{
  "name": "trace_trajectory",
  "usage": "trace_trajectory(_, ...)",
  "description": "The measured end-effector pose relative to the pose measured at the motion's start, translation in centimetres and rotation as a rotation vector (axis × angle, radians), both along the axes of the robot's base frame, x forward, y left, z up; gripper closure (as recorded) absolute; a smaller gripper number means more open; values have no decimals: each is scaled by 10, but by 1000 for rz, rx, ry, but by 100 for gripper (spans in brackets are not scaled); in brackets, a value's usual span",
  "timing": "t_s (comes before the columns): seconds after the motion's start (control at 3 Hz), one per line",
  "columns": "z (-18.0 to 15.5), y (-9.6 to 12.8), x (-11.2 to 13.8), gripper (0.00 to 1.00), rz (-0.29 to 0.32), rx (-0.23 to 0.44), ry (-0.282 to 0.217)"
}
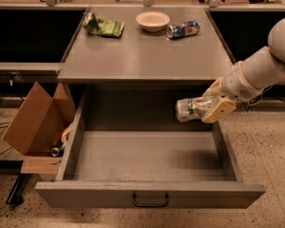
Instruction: Place 7up can into top drawer
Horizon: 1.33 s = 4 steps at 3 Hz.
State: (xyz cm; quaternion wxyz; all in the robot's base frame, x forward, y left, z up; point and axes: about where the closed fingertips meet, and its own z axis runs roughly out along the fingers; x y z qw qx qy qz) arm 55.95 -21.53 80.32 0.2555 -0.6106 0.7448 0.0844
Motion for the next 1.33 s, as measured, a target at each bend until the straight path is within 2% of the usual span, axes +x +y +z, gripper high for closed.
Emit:
trace_trajectory(0.33, -28, 9, -9, 100, 4, 28, 49)
trace_trajectory(0.67, -71, 16, -18, 100, 2, 36, 123)
trace_trajectory(1.0, -114, 18, -23, 100, -9, 13, 186)
trace_trajectory(1.33, -135, 18, -21, 84, -31, 6, 216)
